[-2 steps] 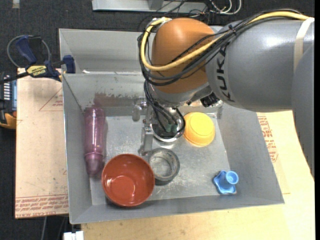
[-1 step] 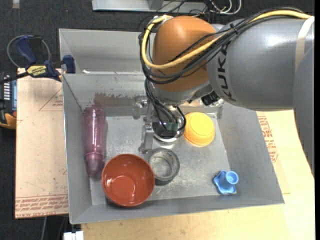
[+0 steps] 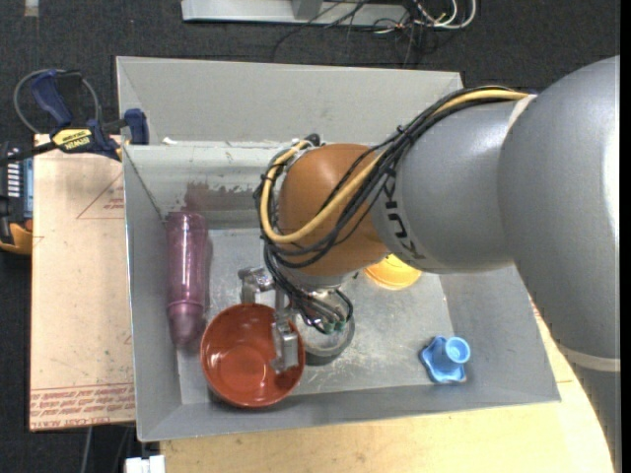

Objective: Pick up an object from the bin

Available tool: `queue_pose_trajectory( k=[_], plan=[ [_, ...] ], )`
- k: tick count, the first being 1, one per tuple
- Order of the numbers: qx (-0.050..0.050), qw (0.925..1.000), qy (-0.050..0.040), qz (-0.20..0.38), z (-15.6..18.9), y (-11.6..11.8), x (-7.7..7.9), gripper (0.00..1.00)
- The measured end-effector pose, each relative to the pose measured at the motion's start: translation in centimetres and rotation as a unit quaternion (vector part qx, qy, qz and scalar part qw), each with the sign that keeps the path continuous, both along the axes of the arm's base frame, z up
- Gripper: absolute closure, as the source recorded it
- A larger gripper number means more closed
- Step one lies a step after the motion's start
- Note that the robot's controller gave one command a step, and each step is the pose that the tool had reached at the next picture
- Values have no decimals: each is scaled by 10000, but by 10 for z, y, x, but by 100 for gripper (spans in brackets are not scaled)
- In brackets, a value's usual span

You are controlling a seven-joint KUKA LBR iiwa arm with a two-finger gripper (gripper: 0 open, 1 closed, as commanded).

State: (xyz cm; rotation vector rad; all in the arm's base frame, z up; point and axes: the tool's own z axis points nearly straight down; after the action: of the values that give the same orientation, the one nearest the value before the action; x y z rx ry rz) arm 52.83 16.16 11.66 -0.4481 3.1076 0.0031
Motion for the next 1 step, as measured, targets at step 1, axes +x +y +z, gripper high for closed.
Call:
queue_pose_trajectory(
  k=[1],
  plan=[
    [19,9988,-76,493,44,26,-13,0]
  ],
)
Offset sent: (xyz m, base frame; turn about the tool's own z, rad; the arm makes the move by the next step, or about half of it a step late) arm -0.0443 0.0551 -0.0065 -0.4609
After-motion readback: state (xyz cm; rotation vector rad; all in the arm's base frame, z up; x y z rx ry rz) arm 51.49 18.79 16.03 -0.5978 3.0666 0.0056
